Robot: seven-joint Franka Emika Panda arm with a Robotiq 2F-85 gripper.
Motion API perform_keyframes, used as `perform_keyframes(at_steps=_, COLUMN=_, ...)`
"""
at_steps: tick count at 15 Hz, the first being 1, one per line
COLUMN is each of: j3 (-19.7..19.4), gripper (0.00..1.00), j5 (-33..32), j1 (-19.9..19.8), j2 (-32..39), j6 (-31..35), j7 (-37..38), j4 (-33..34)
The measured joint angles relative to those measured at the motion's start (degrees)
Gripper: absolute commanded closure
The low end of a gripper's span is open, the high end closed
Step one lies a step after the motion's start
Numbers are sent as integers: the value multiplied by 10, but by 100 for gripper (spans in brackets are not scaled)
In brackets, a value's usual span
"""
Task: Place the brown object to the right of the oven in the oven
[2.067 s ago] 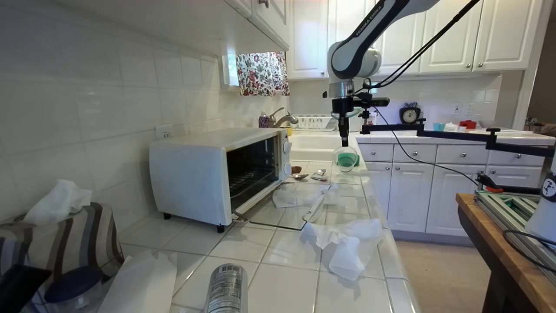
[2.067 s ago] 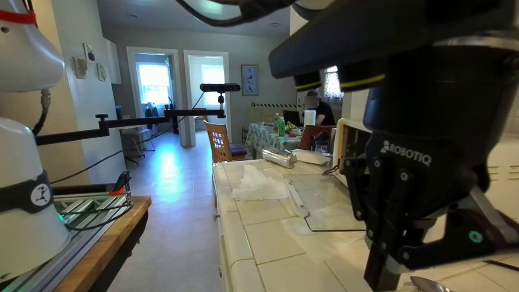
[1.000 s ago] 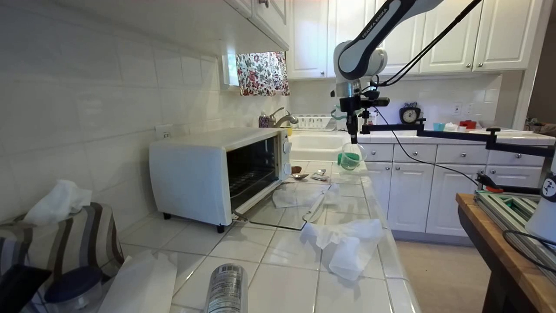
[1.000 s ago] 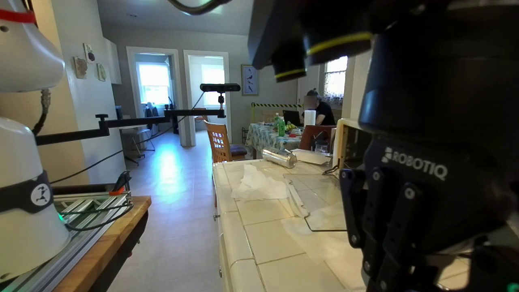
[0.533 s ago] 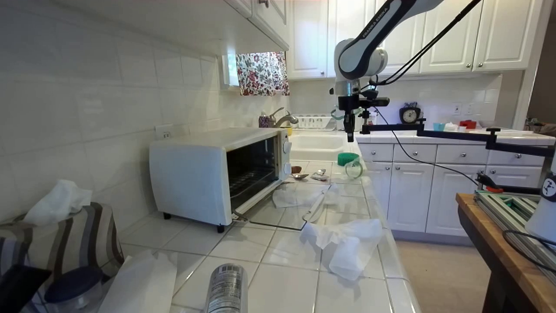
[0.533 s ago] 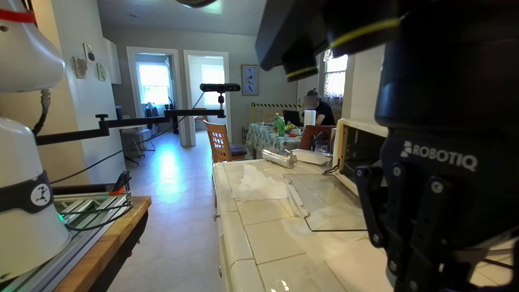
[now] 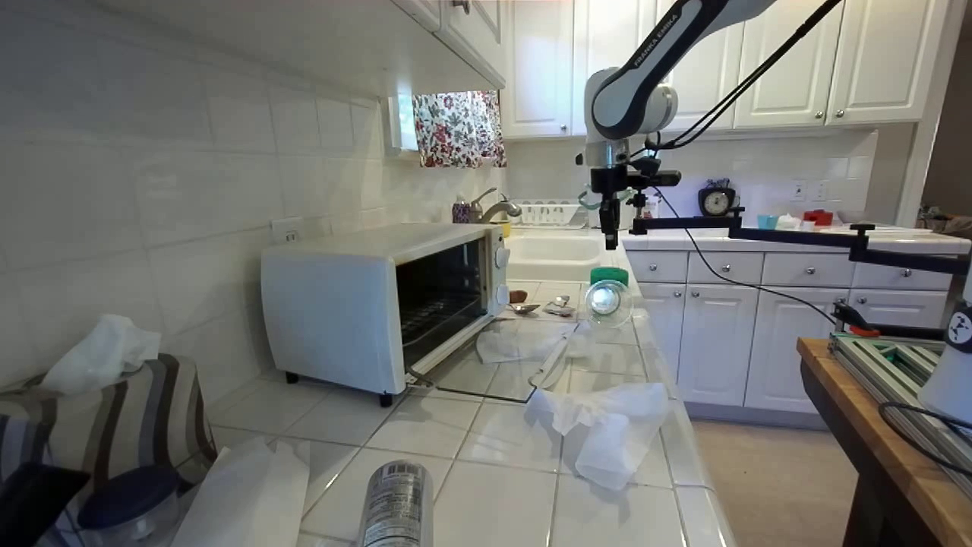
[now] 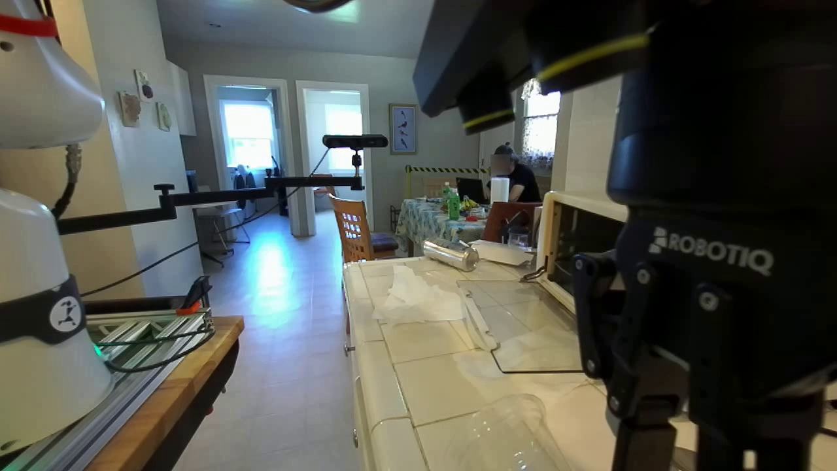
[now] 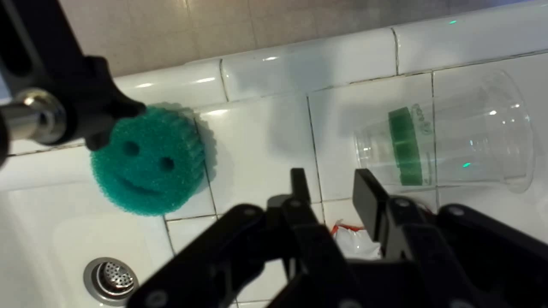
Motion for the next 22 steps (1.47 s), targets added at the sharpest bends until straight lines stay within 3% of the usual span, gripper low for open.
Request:
perform_keyframes(at_steps=5, j3=19, gripper=1, j5=17, j1=1, j2=-24, j6=2, j7=-15, j4=-4)
perform_keyframes(at_steps=10, j3=53, gripper=0, j5=87, j1=2, j2=-74, j6=-6, j7=-143, j4=-35)
perform_keyframes(at_steps=15, j3=57, gripper=0, j5=115, j1=6, j2=-84, j6=-51, j7=-279, j4=-55)
perform_keyframes(at_steps=22, j3=46, gripper=0, j5=90, j1=9, j2=-81, j6=-25, j7=-269, j4=-55)
